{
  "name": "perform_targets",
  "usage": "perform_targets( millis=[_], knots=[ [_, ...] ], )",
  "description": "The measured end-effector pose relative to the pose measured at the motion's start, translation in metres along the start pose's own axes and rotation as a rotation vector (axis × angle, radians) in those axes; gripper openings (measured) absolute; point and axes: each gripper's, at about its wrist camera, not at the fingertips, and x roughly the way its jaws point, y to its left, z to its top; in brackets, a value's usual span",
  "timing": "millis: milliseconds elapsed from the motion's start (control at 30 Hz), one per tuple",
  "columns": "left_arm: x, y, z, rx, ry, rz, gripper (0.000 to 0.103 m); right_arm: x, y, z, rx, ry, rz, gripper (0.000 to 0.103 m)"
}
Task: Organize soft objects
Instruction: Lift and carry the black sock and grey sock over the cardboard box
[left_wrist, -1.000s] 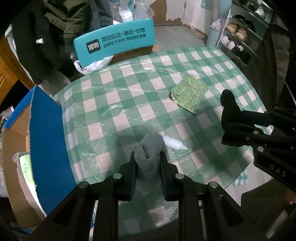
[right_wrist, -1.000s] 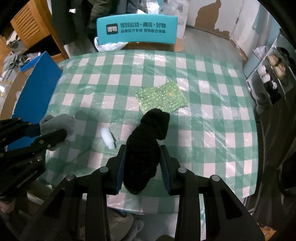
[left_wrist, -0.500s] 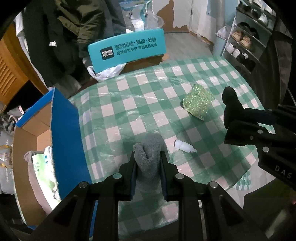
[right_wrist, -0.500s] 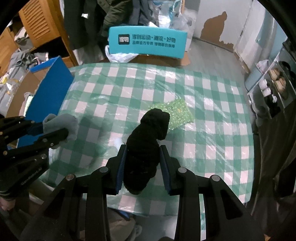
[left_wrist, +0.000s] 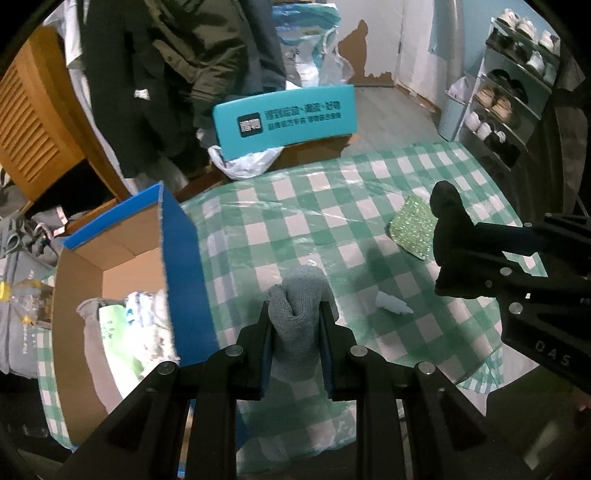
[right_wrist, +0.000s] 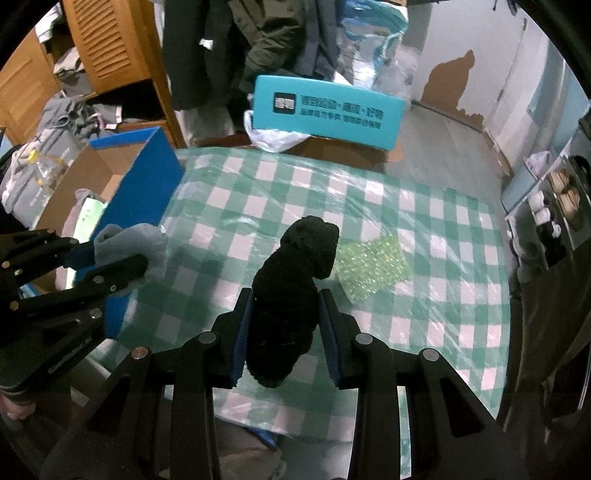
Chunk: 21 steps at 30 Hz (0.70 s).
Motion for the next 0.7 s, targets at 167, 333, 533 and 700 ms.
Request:
perform_targets(
  millis=[167, 333, 533, 700],
  knots=[
    [-0.009, 0.018, -0.002, -0.029, -0.014, 0.021, 0.022, 0.000, 0.016, 0.009, -0.029, -0.007, 0.014, 0.033],
    [-0.019, 0.033, -0.004, -0.052, -0.038, 0.038, 0.022, -0.001, 0.037, 0.020, -0.064, -0.017, 0.030, 0.033],
    [-0.026, 0.056, -0.010, -0.084, -0.054, 0.059, 0.022, 0.000, 0.060, 0.031, -0.098, -0.025, 0.045, 0.033],
    [-0.031, 0.077, -0.015, -0.118, -0.062, 0.081, 0.022, 0.004, 0.080, 0.039, -0.127, -0.022, 0.058, 0.033]
  ],
)
